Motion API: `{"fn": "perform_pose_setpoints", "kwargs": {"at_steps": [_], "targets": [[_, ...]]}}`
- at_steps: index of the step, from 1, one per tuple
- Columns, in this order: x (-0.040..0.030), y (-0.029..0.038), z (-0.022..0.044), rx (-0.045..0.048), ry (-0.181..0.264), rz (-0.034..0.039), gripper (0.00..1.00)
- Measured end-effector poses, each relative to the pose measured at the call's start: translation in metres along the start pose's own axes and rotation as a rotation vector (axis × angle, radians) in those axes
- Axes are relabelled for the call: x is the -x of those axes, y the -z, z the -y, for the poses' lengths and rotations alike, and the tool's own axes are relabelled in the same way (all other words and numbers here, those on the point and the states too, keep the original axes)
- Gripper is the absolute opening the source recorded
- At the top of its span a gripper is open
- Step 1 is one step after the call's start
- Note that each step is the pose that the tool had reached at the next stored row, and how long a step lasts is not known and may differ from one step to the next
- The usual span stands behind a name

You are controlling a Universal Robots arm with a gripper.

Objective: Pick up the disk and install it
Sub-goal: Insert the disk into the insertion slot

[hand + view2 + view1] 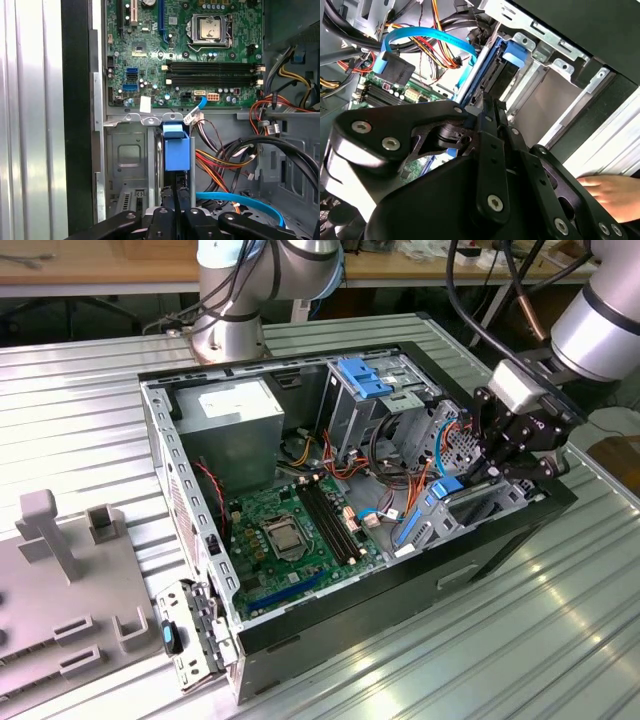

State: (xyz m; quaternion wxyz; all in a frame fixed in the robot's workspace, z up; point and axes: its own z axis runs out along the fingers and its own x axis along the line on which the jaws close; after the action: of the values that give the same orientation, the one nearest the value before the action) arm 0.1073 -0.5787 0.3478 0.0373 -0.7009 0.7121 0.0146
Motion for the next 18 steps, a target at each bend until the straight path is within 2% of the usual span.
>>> {"fn": "perform_pose_setpoints", "kwargs": {"at_steps": [10, 12, 14, 15, 18], "targets": [[-0.0009, -0.0144, -0.0003, 0.0014, 0.001, -0.0008, 0.17], [-0.0006, -0.0109, -0.0001, 0.0012, 0.001, 0.0013, 0.17], [0.0005, 0.0016, 0.0003, 0.0013, 0.001, -0.0002, 0.17], [0.0009, 0.0042, 0.0004, 0.0013, 0.001, -0.0001, 0.17], [0.0009, 0.0043, 0.0004, 0.0014, 0.001, 0.0, 0.17]]}}
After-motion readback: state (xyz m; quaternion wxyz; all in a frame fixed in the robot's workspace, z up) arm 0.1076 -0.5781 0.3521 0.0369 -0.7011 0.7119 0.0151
